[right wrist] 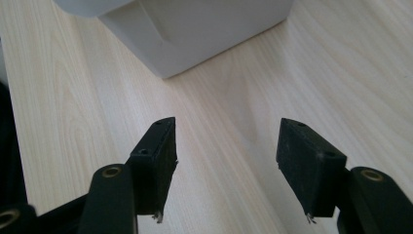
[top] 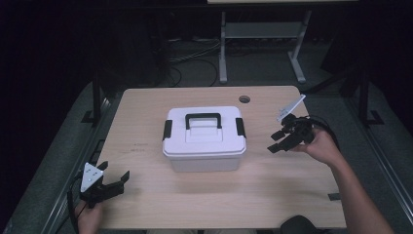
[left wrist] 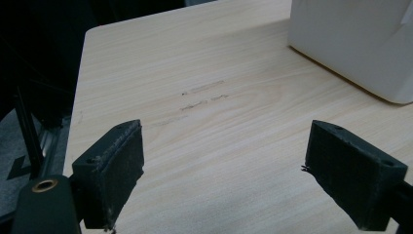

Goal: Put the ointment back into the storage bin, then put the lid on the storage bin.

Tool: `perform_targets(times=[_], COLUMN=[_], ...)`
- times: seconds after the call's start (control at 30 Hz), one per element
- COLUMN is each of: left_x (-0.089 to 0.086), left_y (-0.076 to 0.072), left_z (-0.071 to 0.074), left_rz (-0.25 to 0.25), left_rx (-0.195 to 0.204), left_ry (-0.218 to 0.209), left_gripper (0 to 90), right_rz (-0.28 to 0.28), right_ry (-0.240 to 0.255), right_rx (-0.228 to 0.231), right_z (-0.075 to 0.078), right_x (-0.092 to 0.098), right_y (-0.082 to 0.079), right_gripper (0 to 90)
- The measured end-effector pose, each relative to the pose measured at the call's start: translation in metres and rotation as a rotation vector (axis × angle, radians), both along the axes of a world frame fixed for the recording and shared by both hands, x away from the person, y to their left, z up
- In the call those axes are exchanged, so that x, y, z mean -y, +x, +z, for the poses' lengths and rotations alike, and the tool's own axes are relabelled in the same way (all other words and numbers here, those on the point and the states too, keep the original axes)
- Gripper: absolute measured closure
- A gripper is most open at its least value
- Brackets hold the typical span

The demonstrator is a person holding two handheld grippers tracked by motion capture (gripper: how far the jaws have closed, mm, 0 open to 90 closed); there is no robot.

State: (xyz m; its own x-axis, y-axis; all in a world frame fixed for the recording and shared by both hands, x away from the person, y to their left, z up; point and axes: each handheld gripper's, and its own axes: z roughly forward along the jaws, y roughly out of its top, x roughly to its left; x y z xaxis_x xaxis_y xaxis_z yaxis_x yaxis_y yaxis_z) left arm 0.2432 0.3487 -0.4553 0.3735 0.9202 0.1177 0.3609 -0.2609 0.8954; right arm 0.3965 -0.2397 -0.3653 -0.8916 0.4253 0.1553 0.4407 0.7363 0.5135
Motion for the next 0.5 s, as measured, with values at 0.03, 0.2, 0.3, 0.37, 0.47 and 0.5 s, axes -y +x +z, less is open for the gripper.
perform_targets(times=[0.03, 0.2, 0.3, 0.37, 0.47, 0.5], left_x=[0.000, 0.001, 0.001, 0.001, 0.000, 0.000], left_y=[0.000, 0.000, 0.000, 0.001, 0.000, 0.000], left_z=[0.000, 0.000, 0.000, 0.000, 0.000, 0.000], left_rz=[-0.001, -0.005, -0.006, -0.004, -0.001, -0.001], left_rx=[0.000, -0.003, -0.002, -0.002, -0.001, -0.002], left_ry=[0.001, 0.000, 0.000, -0.001, -0.003, -0.002], left_gripper=[13.4, 13.4, 13.4, 13.4, 13.4, 13.4], right_rz=[0.001, 0.000, -0.001, -0.003, -0.004, -0.004], right_ry=[0.000, 0.004, 0.000, 0.002, 0.002, 0.002], right_rx=[-0.001, -0.005, -0.007, -0.012, -0.013, -0.017], right_z=[-0.002, -0.006, -0.008, -0.010, -0.013, -0.014], right_x=[0.000, 0.002, 0.003, 0.004, 0.004, 0.005], right_y=[-0.001, -0.004, -0.006, -0.006, -0.007, -0.008], right_gripper=[39.3, 39.4, 39.4, 39.4, 39.3, 39.3])
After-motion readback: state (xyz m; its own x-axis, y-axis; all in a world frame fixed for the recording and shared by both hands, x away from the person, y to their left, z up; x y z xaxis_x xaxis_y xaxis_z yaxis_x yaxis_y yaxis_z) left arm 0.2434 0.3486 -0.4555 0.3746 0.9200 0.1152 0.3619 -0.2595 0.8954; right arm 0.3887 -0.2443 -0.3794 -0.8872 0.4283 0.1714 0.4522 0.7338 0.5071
